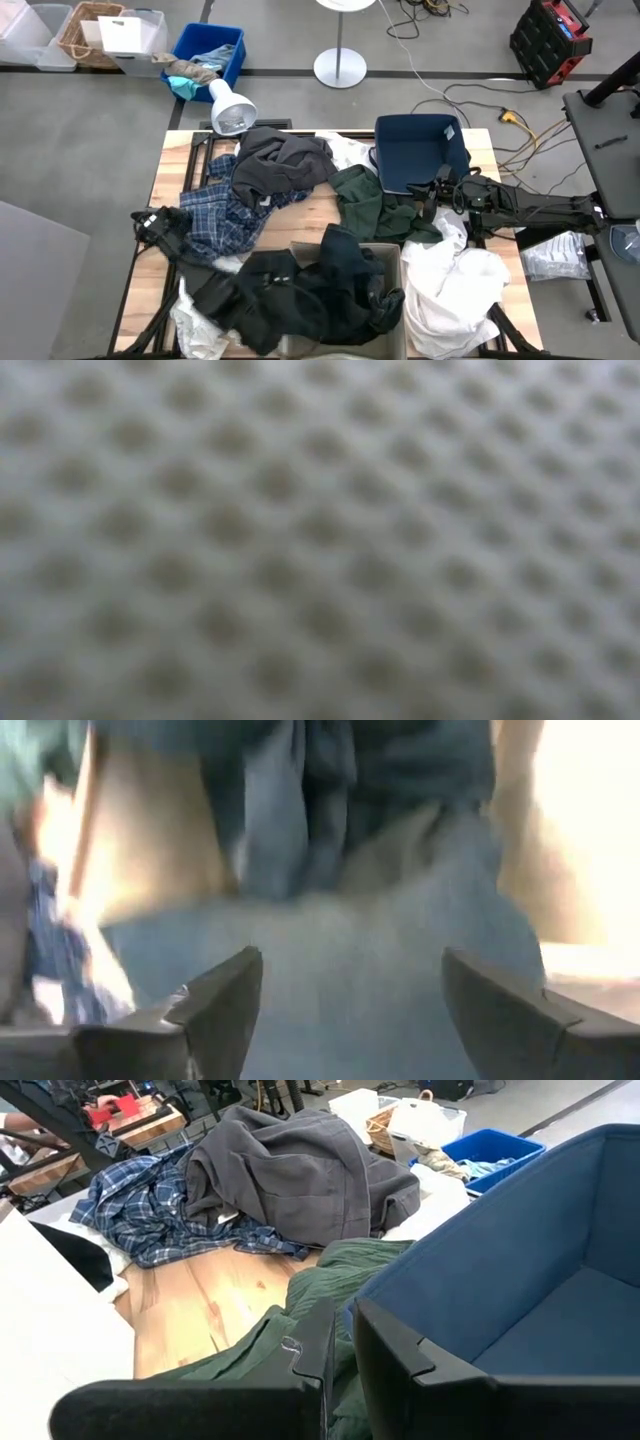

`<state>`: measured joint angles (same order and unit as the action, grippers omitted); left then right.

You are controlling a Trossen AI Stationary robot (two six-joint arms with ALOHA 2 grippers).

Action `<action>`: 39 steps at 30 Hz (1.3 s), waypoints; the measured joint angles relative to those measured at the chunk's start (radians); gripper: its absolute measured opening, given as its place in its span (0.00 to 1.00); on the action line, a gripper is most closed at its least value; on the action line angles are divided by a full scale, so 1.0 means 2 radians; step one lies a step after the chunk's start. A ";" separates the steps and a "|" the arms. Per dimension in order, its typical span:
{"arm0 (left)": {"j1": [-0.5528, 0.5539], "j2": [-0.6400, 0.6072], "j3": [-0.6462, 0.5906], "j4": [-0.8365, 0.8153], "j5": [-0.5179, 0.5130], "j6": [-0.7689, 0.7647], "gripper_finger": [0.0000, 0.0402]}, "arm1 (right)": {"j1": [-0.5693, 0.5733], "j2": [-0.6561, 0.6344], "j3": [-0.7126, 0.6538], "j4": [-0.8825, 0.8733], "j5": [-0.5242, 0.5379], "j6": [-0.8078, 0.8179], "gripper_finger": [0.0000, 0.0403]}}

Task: Sort clothes
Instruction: Put the dark blue pants into the brown laundry organizer

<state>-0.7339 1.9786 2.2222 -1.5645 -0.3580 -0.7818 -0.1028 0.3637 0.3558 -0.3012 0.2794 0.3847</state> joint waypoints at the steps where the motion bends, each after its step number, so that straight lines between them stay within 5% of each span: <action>1: -0.012 0.000 0.002 -0.006 0.000 -0.028 0.72 | 0.000 0.000 0.000 0.000 0.000 0.000 0.08; 12: -0.110 0.018 -0.027 -0.003 -0.013 -0.233 0.73 | 0.000 0.000 0.000 0.021 0.000 0.003 0.08; 28: -0.115 0.064 -0.127 -0.003 -0.026 -0.261 0.66 | 0.000 0.000 -0.004 0.023 -0.014 0.008 0.08; 35: -0.115 0.064 -0.162 -0.003 -0.025 -0.278 0.55 | 0.000 0.000 -0.010 0.022 -0.025 0.012 0.08; 39: -0.114 0.063 -0.175 -0.003 -0.024 -0.284 0.41 | 0.000 0.000 -0.010 0.022 -0.027 0.013 0.08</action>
<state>-0.9615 2.1056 1.8717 -1.5703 -0.4060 -1.3502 -0.1028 0.3637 0.3359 -0.2566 0.2247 0.4107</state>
